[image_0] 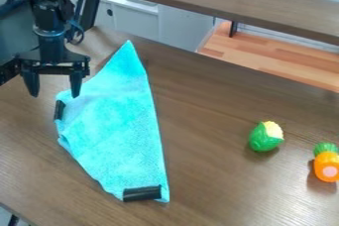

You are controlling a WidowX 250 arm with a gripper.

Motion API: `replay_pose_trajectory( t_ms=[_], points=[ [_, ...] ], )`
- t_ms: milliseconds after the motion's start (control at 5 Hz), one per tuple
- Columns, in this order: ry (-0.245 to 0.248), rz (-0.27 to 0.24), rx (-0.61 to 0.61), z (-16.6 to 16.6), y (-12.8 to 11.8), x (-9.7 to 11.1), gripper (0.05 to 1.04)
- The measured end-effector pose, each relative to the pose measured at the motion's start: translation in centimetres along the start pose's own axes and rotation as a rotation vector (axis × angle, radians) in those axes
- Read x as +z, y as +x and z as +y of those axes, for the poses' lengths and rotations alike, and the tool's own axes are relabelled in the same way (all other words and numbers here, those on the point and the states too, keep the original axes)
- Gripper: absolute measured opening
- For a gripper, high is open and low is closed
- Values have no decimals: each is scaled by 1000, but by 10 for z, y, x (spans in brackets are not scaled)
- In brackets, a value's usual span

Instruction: Unfold the cloth from bottom left to top right

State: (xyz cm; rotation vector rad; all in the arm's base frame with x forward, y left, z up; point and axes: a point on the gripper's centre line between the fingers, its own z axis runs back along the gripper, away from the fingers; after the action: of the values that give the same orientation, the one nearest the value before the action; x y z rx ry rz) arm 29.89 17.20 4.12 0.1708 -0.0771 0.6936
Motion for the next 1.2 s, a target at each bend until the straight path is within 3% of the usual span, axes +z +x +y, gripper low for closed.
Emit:
replay_pose_trajectory(
  t_ms=[600,1000,1200],
  points=[
    [91,45,8,3,-5,-28,1001],
    [152,42,-11,1,-6,-36,965],
    [162,27,-30,0,-8,-38,663]
  ],
)
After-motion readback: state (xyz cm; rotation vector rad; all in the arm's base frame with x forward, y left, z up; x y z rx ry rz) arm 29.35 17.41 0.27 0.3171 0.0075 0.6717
